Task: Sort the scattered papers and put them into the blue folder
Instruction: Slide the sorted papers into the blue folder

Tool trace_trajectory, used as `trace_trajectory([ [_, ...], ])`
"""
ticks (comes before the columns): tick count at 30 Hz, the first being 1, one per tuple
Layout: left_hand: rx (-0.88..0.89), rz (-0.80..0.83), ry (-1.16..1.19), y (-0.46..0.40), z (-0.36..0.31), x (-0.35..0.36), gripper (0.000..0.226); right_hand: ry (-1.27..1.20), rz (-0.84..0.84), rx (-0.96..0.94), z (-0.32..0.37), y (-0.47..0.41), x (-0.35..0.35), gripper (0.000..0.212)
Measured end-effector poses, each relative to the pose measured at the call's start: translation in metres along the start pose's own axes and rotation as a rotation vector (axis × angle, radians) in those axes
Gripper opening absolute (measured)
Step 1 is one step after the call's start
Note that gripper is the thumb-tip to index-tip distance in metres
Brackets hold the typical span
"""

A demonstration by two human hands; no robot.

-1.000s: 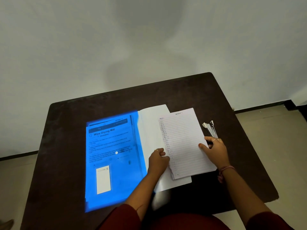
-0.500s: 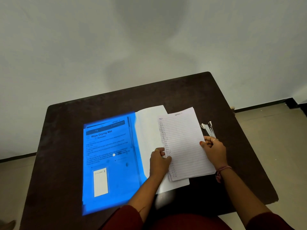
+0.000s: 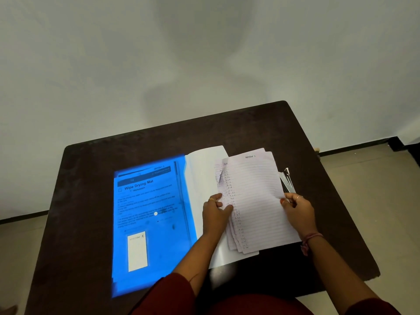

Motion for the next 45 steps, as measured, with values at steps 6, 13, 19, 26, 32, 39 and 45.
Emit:
trace_trajectory([
  [6, 0.084, 0.029, -0.03, -0.026, -0.029, -0.011, 0.083, -0.07, 0.035, 0.062, -0.016, 0.001, 0.004, 0.021],
  [13, 0.088, 0.112, 0.081, -0.041, -0.06, -0.004, 0.035, -0.089, 0.052, 0.069, -0.017, 0.002, 0.007, 0.02],
  [19, 0.106, 0.107, 0.263, -0.024, -0.071, -0.006, 0.041, -0.112, 0.076, -0.06, 0.005, 0.009, -0.001, 0.046],
  [26, 0.072, 0.089, 0.496, -0.004, -0.077, -0.017, 0.039, -0.337, 0.278, -0.14, 0.035, 0.006, -0.003, 0.078],
  [32, 0.002, -0.03, 0.551, -0.005, -0.075, -0.029, 0.047, -0.386, 0.408, -0.147, 0.042, 0.02, 0.013, 0.035],
  [39, -0.031, -0.089, 0.537, 0.002, -0.072, -0.043, 0.038, -0.399, 0.344, -0.133, 0.02, 0.036, 0.02, 0.037],
  [45, -0.055, -0.279, -0.11, 0.01, -0.017, -0.074, 0.065, -0.319, 0.355, -0.059, -0.002, 0.038, 0.029, 0.04],
])
Point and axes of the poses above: each hand's wrist, its own y-axis away from the middle knuckle, its own x-axis out of the palm, z = x × y, the point moved 7 cm from there along -y, towards the middle knuckle, and after that the axes turned 2 degrees about x, right-handed, at the moved point
